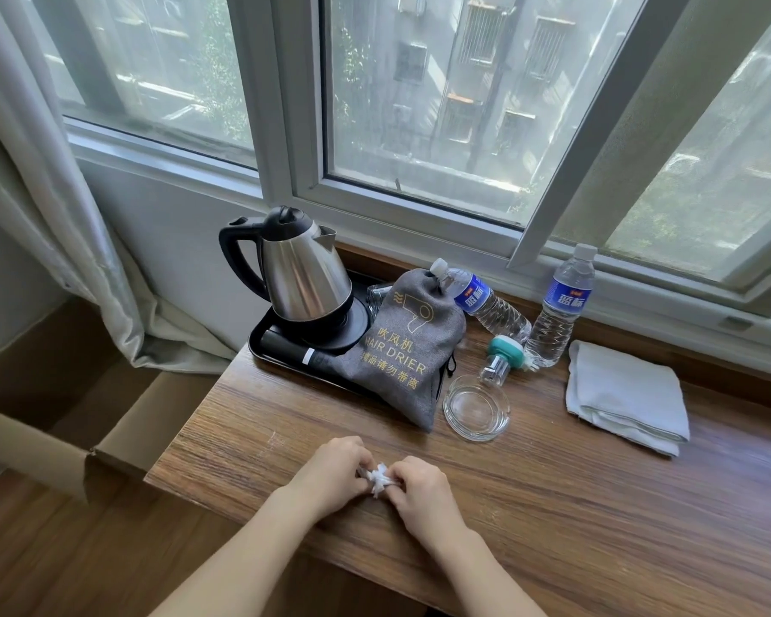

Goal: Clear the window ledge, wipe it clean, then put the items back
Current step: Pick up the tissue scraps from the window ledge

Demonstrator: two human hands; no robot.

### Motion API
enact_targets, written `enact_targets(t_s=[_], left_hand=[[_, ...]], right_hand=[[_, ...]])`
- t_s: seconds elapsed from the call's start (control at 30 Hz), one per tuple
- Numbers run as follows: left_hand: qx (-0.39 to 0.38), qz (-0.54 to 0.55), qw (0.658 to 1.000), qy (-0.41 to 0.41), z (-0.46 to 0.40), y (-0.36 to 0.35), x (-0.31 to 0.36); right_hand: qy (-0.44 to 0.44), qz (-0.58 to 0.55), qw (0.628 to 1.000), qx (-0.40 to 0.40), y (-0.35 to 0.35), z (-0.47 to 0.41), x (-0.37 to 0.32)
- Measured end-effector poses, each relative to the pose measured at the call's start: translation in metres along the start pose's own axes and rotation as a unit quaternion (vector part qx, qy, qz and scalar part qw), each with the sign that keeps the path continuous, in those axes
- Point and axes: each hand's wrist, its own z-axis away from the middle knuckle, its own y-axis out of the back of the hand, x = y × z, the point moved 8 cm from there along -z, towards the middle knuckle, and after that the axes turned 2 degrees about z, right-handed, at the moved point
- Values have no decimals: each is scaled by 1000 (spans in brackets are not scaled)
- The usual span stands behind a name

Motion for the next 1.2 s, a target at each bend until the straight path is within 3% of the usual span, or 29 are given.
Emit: enact_targets(t_s=[0.27, 0.7, 0.9, 1.2], left_hand=[[16, 71, 997, -4, 1, 6, 8], [37, 133, 988, -76, -23, 39, 74], [2, 100, 984, -146, -38, 15, 155], [-72, 65, 967, -234, -49, -76, 335]], right_hand=[[9, -2, 1000, -6, 8, 0, -4], [28, -17, 994, 100, 94, 6, -1], [-33, -30, 987, 157, 140, 52, 51], [-134, -49, 956, 257, 231, 178, 177]])
